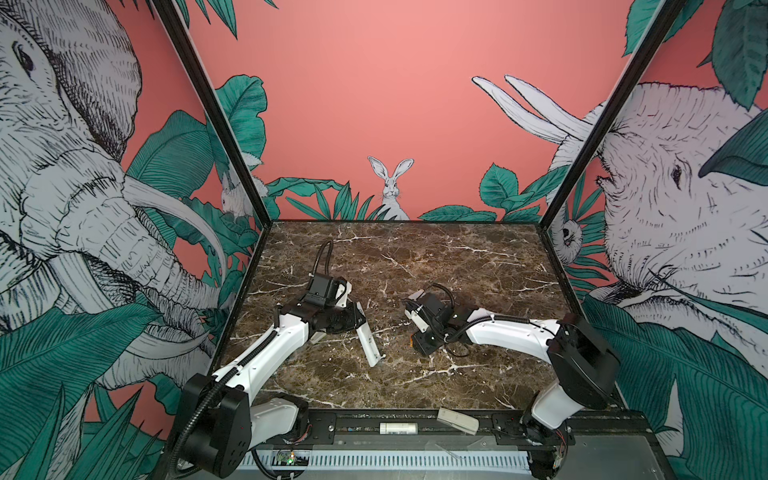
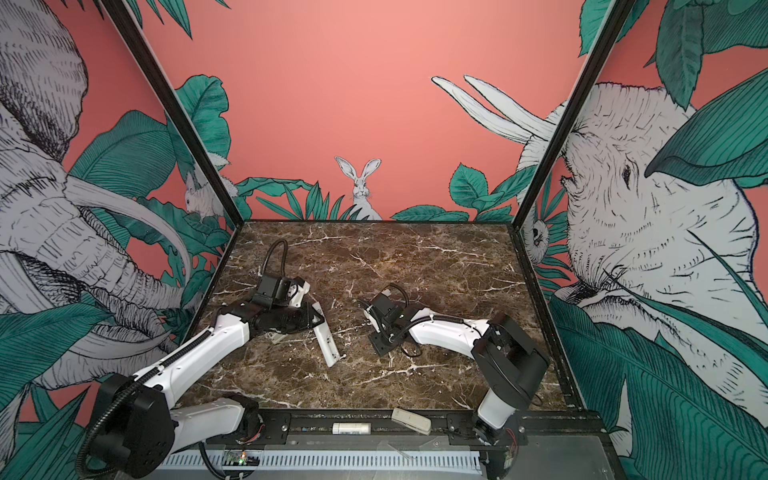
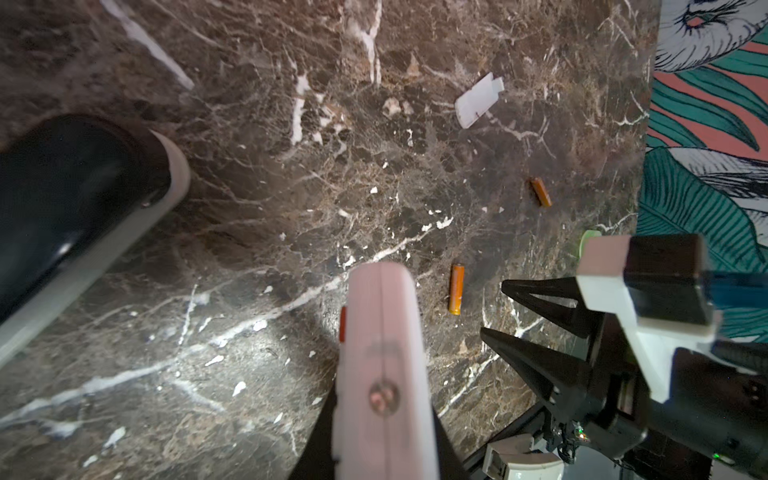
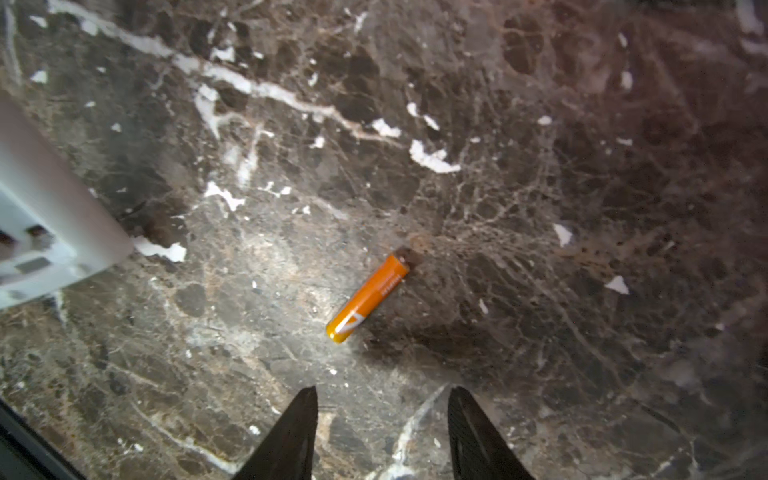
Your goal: Load the batteries into the remote control
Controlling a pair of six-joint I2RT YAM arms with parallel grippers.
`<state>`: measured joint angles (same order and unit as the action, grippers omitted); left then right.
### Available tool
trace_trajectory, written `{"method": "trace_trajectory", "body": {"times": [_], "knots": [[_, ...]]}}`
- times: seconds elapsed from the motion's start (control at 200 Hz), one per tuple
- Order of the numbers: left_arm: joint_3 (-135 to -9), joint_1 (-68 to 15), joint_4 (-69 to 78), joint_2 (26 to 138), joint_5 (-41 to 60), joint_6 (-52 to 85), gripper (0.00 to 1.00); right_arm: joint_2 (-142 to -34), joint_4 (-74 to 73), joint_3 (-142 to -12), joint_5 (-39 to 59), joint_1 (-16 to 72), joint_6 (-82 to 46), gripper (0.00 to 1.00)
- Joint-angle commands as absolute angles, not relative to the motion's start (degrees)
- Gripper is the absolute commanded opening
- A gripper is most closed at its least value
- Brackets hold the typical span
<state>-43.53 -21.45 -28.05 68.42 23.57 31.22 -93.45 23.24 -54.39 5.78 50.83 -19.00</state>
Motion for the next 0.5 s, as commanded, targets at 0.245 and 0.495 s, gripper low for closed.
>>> {"method": "trace_trajectory", "body": {"times": [0.245, 0.495], "knots": [[-43.58, -21.59, -29.79, 65.29, 22.91, 29.11, 0.00, -95.44, 24.00, -55.57, 0.42, 49.66, -25.87, 0.44], [-42.33, -21.51, -30.14, 62.86, 22.61, 28.74, 0.00, -97.82, 27.07, -57.28, -3.04, 49.57, -26.63, 0.37]]}}
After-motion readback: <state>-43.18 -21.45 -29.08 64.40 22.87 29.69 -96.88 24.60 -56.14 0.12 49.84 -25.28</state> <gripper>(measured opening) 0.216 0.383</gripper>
